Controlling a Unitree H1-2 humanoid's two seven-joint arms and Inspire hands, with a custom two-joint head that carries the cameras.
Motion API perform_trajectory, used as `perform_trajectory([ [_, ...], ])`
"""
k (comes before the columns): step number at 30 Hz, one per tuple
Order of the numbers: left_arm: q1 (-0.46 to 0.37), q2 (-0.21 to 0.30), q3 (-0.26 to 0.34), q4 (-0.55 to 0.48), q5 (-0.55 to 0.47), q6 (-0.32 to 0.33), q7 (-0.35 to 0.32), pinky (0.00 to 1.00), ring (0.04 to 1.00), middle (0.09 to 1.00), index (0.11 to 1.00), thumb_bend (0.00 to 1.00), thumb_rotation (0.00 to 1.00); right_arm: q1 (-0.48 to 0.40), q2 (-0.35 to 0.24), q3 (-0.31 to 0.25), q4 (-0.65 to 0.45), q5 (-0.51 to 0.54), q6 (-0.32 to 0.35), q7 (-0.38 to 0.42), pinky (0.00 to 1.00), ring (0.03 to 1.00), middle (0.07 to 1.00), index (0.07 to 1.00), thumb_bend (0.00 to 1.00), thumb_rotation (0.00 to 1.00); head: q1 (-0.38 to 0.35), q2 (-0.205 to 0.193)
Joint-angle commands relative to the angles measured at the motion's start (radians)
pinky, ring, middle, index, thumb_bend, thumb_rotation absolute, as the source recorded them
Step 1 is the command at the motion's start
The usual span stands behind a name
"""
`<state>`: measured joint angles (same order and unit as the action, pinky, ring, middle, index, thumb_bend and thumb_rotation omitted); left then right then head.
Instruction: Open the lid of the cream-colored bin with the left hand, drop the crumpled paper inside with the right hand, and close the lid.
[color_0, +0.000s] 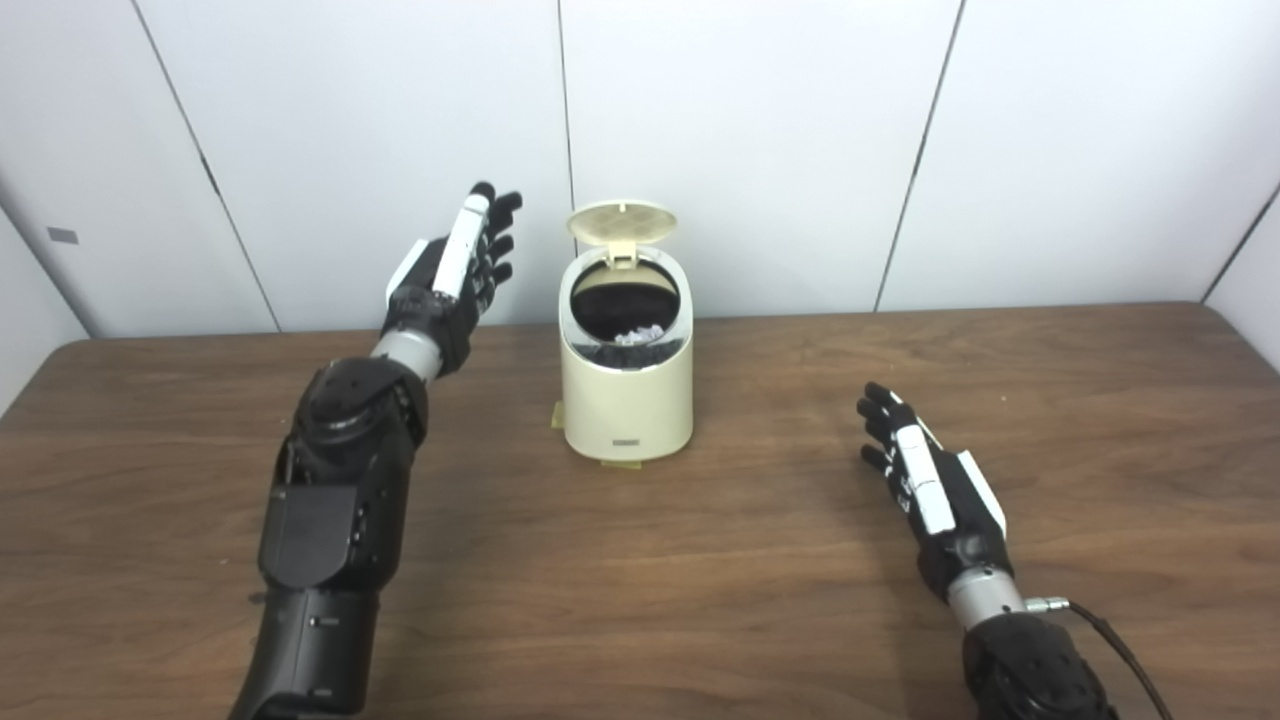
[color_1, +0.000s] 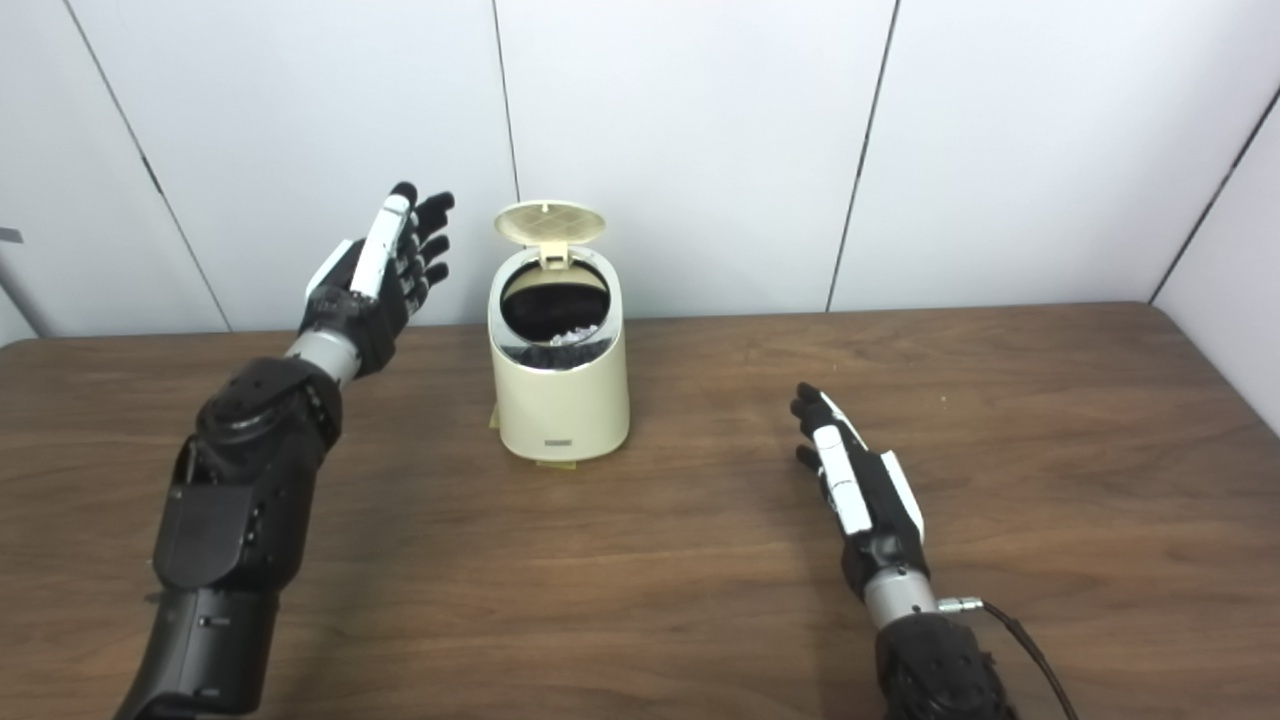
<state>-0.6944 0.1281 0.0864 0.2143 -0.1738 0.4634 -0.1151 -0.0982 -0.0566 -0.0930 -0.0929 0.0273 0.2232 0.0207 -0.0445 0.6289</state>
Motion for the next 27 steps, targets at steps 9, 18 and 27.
perform_trajectory([
  [9,-0.129,0.062,-0.103,0.048,0.103,-0.14,-0.046,0.98,0.967,0.926,0.831,0.48,1.0,-0.002,0.03,-0.025,-0.016,0.059,-0.015,-0.027,1.0,0.982,0.944,0.942,0.61,0.97,0.002,-0.004],
  [18,-0.18,0.153,-0.285,0.092,0.388,-0.322,-0.035,1.0,0.929,0.839,0.727,0.46,1.0,-0.006,0.024,-0.014,-0.013,0.026,0.023,-0.052,0.94,0.972,0.946,0.944,0.58,0.97,0.006,-0.004],
  [27,-0.179,0.186,-0.362,0.041,0.568,-0.322,-0.046,0.89,0.896,0.828,0.704,0.53,1.0,0.002,0.008,0.021,0.005,-0.012,0.027,-0.056,0.94,0.979,0.963,0.972,0.54,0.99,0.0,-0.001],
])
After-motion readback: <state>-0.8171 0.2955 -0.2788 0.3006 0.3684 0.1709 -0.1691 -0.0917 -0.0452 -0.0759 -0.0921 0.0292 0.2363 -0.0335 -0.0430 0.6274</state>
